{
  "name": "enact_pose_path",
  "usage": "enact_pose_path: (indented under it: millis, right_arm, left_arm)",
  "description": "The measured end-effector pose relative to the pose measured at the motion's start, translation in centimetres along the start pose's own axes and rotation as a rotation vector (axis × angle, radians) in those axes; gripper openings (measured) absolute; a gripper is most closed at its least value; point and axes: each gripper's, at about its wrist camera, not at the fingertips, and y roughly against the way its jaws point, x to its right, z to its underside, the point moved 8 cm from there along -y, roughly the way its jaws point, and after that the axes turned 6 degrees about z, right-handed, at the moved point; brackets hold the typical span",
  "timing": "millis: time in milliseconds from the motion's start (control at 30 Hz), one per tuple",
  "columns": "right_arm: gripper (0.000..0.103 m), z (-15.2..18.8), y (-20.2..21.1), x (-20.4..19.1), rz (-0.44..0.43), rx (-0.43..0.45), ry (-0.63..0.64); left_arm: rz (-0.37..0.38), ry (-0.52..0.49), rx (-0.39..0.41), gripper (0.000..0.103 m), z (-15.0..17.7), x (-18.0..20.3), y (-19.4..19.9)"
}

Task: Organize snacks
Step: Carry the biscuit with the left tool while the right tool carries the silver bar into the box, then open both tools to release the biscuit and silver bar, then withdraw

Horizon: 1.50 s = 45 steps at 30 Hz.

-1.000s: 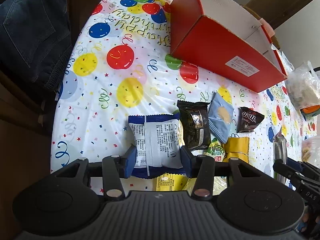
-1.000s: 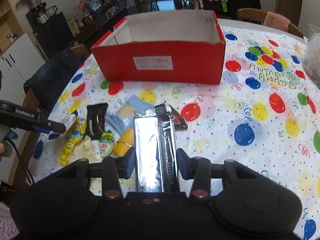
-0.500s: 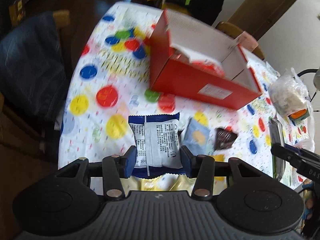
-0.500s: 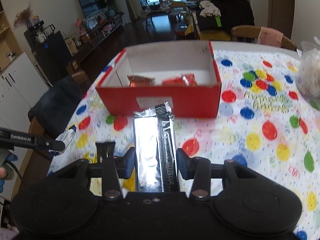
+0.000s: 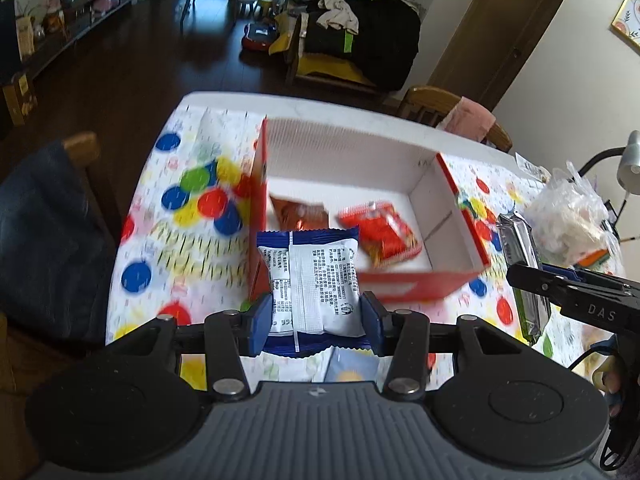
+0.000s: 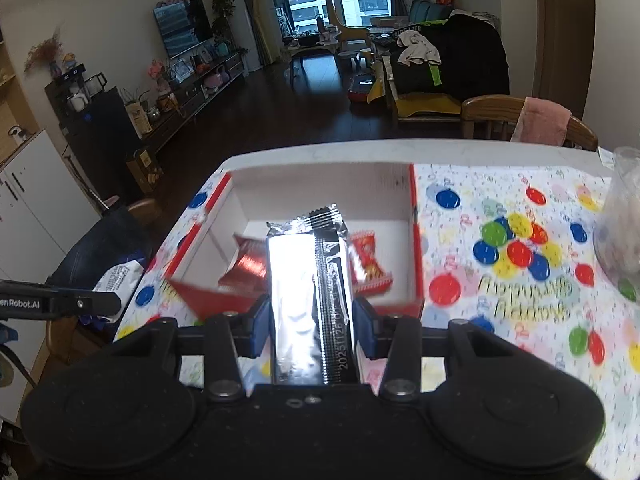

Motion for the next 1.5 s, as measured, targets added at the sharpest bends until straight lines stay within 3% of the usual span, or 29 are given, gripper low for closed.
enact_pose_path:
  millis: [267,700,933,1133,1500]
  right_arm:
    - [0.042,-3.7,-4.6,1.6,-0.003,-0.036,0.006]
    - [0.042,-6.2,-12.9,1.7,-0.004,-0.165,0.062]
    - [0.042,-6.2,-17.0,1.0,0.005,-0.245,0.115]
    - [0.042,-5.6,-20.0,0.5,0.016,-0.306,0.180]
    - [0.042,-4.1,-22.4,0.1,0.032,-0.378,0.258]
  left_arm:
    - [-0.060,-0.012,-0.004,0.046,-4.6,1.2,-3.8]
    - [-0.167,-0.017,-0.125,0.046,-8.8,1.1,-11.9]
    - [-0.216,-0.003,-0.213,0.046,-9.5,0.3,-15.5]
    - [-0.214,0.024,-0.302,0.046,-9.3,-0.3,-18.2]
    - [-0.248,0.012,-0.380,0.046,-9.0,-1.0,-20.8]
